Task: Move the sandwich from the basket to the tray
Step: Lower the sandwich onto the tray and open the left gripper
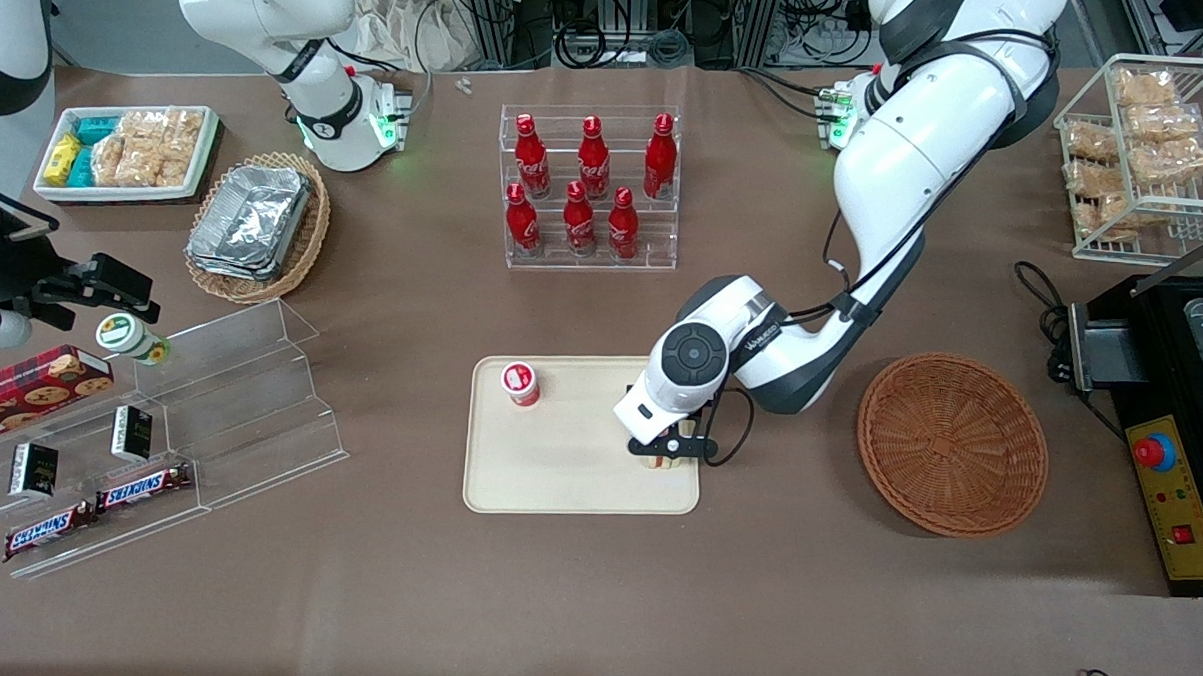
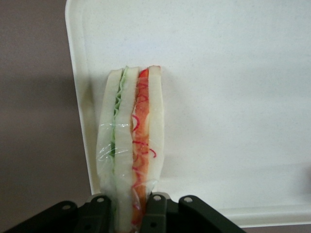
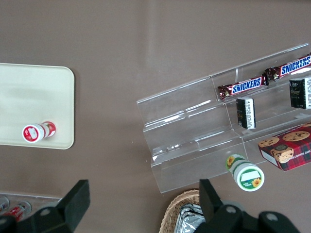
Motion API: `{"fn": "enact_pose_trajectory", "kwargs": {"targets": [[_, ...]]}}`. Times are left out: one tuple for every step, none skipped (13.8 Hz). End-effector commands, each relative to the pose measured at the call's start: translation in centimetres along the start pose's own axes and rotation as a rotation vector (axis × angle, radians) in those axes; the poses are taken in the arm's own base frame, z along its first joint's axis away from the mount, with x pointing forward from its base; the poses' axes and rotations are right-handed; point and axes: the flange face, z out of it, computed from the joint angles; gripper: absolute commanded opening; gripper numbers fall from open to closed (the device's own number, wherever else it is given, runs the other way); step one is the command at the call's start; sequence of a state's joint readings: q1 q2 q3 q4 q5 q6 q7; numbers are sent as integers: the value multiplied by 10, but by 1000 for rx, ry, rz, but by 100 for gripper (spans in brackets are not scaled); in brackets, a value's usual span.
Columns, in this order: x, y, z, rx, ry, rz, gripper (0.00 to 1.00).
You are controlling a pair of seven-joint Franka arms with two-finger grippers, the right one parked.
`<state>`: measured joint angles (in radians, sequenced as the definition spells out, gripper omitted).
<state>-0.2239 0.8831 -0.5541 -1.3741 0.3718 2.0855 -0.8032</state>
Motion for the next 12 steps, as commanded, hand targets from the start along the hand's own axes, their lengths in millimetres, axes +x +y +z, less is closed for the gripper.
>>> {"fn": "enact_pose_trajectory", "kwargs": {"targets": [[8,-2,-7,9,34,-36,100],[8,-2,-9,9,36,-36,100],[10,-5,-14,10,40,-40,100],[13,-10,-30,13,56,-48,100],[15,-15,-49,19,68,-57,100],[18,-27,-67,37,71,-73,100],[17,-33,-88,59,75,-72,100],[16,-43,-113,71,82,-83,100],[17,-55,-137,77,95,-103,100],[12,-61,-162,82,105,-118,100],[5,-64,-186,73,103,-132,100],[11,-91,-206,58,90,-170,100]]}}
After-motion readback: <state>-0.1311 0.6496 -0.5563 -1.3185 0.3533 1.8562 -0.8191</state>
